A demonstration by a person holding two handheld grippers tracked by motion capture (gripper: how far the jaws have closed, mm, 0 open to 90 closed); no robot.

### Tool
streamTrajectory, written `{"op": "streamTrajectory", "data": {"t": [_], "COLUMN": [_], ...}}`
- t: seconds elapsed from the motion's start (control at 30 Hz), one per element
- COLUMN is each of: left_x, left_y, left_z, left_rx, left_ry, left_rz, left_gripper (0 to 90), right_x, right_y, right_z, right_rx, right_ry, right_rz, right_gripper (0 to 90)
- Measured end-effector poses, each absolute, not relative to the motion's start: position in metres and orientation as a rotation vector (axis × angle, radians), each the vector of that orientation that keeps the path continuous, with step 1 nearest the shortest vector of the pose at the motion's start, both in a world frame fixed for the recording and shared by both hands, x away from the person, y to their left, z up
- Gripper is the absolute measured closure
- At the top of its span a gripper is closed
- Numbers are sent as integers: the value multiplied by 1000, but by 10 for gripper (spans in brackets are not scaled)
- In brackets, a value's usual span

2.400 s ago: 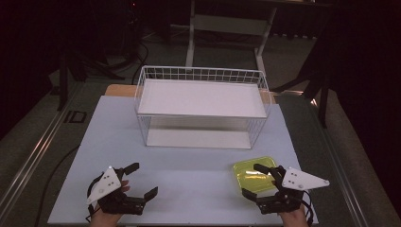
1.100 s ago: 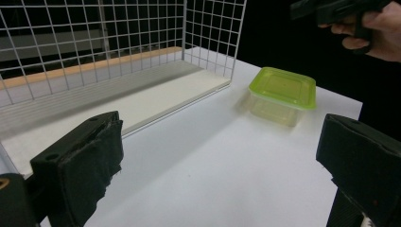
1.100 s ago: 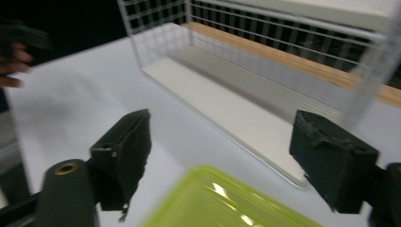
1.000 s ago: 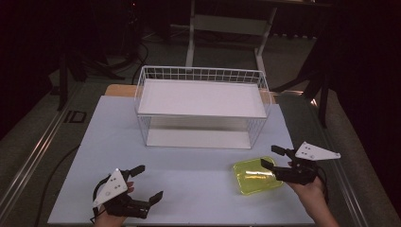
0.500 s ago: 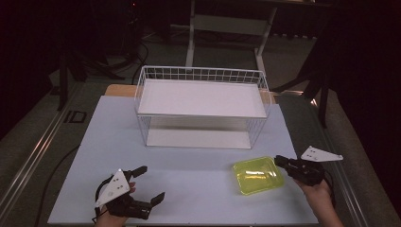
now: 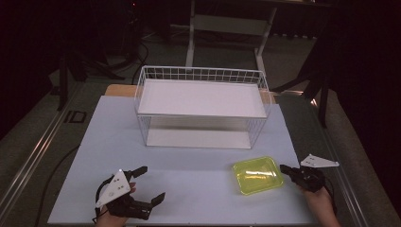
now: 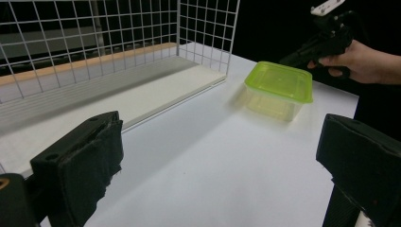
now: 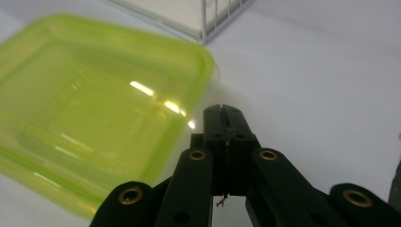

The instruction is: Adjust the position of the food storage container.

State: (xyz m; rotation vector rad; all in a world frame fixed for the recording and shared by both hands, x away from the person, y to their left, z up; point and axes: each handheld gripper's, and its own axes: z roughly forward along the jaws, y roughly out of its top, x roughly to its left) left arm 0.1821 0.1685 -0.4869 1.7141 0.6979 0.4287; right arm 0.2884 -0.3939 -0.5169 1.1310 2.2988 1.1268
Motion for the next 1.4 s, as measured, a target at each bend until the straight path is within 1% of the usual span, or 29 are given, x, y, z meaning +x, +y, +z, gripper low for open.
{"op": "streamTrajectory", "data": {"t": [0.27, 0.6, 0.9, 1.4], "left_x": [182, 181, 181, 181], "left_y": [167, 167, 167, 167], "left_z": [-487, -487, -487, -488], "left_rx": [1719, 1722, 1724, 1733], "left_ry": [696, 694, 695, 699], "left_rz": [428, 429, 425, 420], "left_gripper": [23, 23, 23, 23], "right_x": [286, 287, 290, 294], "right_y": [-389, -377, -352, -302], "right_z": [-533, -537, -538, -534], "right_rx": [1133, 1104, 1044, 911], "right_ry": [2378, 2457, 2531, 2667], "right_rz": [1103, 1149, 1225, 1217], "right_gripper": [900, 900, 900, 900]}}
